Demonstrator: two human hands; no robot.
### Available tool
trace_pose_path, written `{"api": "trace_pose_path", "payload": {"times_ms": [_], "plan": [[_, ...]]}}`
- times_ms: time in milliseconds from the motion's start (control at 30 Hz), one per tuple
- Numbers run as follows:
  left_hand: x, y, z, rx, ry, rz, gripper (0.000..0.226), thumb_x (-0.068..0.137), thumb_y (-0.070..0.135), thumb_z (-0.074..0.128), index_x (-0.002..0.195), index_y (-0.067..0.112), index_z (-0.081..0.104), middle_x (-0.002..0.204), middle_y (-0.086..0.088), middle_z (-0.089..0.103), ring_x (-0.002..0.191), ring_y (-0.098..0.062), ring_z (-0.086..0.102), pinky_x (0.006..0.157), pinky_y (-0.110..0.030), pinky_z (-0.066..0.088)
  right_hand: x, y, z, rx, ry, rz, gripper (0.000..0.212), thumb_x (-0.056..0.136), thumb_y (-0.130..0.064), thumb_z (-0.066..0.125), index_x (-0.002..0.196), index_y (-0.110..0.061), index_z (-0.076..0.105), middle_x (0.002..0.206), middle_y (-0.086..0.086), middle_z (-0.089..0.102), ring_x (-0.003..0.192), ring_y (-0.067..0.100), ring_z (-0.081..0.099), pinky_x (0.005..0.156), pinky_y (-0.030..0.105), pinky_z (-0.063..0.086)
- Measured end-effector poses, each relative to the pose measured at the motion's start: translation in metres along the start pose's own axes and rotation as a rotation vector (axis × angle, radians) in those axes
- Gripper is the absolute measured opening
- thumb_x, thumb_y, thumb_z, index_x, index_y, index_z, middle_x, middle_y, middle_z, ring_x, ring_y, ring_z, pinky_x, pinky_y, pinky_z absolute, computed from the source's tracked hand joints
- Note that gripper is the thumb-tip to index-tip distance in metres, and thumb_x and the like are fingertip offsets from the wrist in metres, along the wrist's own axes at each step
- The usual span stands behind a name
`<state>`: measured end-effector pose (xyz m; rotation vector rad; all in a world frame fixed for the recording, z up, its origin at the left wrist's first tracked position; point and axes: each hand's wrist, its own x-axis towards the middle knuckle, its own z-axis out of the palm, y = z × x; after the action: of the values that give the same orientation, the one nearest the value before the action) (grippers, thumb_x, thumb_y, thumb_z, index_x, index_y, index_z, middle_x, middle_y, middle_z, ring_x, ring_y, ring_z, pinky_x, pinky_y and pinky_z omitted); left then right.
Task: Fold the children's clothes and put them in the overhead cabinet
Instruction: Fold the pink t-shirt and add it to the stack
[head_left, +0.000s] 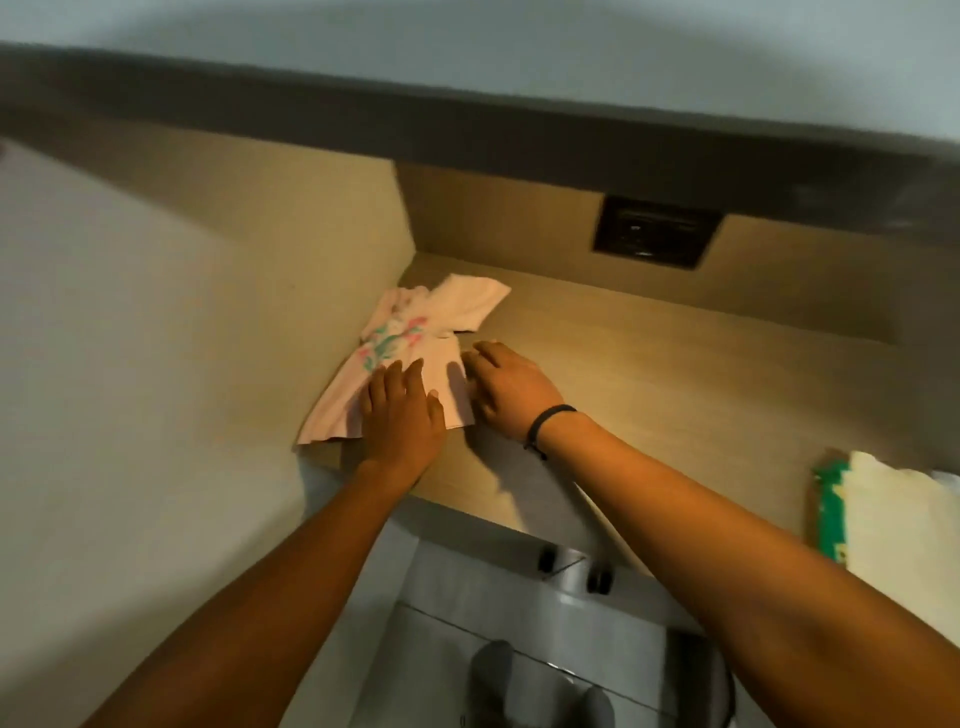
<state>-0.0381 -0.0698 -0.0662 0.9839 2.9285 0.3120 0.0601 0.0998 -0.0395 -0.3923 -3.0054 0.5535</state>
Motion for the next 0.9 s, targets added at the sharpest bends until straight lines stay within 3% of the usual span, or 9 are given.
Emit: {"api": "trace_pose_path", "payload": {"times_ms": [133, 333, 467, 600, 733, 833, 900], "plan": [[0.008, -0.039, 0.014, 0.036, -0.066, 0.038, 0.062, 0.106, 0.034, 0.051, 0.162, 0.012, 0.036, 0.167, -0.020, 0.036, 0.154, -0.044, 0.030, 0.122, -0.058, 0.031, 0.044, -0.027, 0.034, -0.122, -0.171, -0.030, 0.061, 0.104, -0.031, 0.048, 0.160, -0.015, 0.031, 0.167, 0.013, 0.028, 0.152, 0.035, 0.028, 0.119, 0.045, 0.029], [0.005, 0.003, 0.017, 0.041, -0.157, 0.276, 0.065, 0.110, 0.036, 0.036, 0.169, 0.020, 0.014, 0.176, -0.011, 0.013, 0.163, -0.034, 0.008, 0.132, -0.051, 0.009, -0.025, 0.002, 0.026, -0.213, 0.013, 0.136, 0.061, 0.102, -0.050, 0.040, 0.153, -0.016, 0.044, 0.154, 0.012, 0.048, 0.140, 0.038, 0.041, 0.114, 0.049, 0.036], [-0.017, 0.062, 0.016, -0.060, -0.217, 0.475, 0.067, 0.101, 0.034, 0.038, 0.166, 0.024, 0.027, 0.176, -0.006, 0.017, 0.163, -0.028, 0.011, 0.133, -0.046, 0.007, -0.104, 0.007, 0.011, -0.326, 0.072, 0.373, 0.059, 0.099, -0.052, 0.039, 0.142, -0.013, 0.052, 0.135, 0.012, 0.057, 0.122, 0.037, 0.048, 0.100, 0.048, 0.039], [-0.045, 0.081, 0.020, -0.139, -0.209, 0.598, 0.065, 0.090, 0.031, 0.043, 0.154, 0.022, 0.049, 0.168, -0.007, 0.037, 0.158, -0.030, 0.028, 0.130, -0.049, 0.022, -0.160, -0.021, 0.009, -0.359, 0.000, 0.549, 0.053, 0.093, -0.053, 0.046, 0.125, -0.013, 0.061, 0.115, 0.012, 0.062, 0.108, 0.035, 0.052, 0.091, 0.049, 0.039], [-0.048, 0.050, 0.020, -0.210, -0.110, 0.696, 0.045, 0.086, 0.024, 0.055, 0.130, 0.022, 0.066, 0.144, -0.004, 0.062, 0.137, -0.027, 0.054, 0.114, -0.045, 0.045, -0.163, -0.030, -0.005, -0.338, 0.023, 0.501, 0.036, 0.092, -0.051, 0.050, 0.091, -0.020, 0.069, 0.091, 0.008, 0.066, 0.093, 0.033, 0.057, 0.083, 0.045, 0.040], [-0.037, 0.034, 0.010, -0.300, 0.013, 0.636, 0.020, 0.092, 0.029, 0.058, 0.109, 0.023, 0.067, 0.113, 0.003, 0.070, 0.104, -0.022, 0.066, 0.090, -0.041, 0.056, -0.130, 0.010, -0.019, -0.196, 0.134, 0.406, 0.033, 0.098, -0.043, 0.047, 0.111, -0.021, 0.068, 0.107, 0.009, 0.066, 0.103, 0.034, 0.058, 0.085, 0.044, 0.044], [-0.031, 0.040, 0.012, -0.282, 0.037, 0.513, 0.031, 0.100, 0.043, 0.052, 0.118, 0.022, 0.065, 0.121, 0.000, 0.069, 0.109, -0.023, 0.064, 0.092, -0.043, 0.056, -0.108, 0.049, -0.026, -0.112, 0.086, 0.337, 0.044, 0.100, -0.042, 0.045, 0.135, -0.019, 0.059, 0.131, 0.014, 0.061, 0.121, 0.037, 0.056, 0.097, 0.047, 0.047]]}}
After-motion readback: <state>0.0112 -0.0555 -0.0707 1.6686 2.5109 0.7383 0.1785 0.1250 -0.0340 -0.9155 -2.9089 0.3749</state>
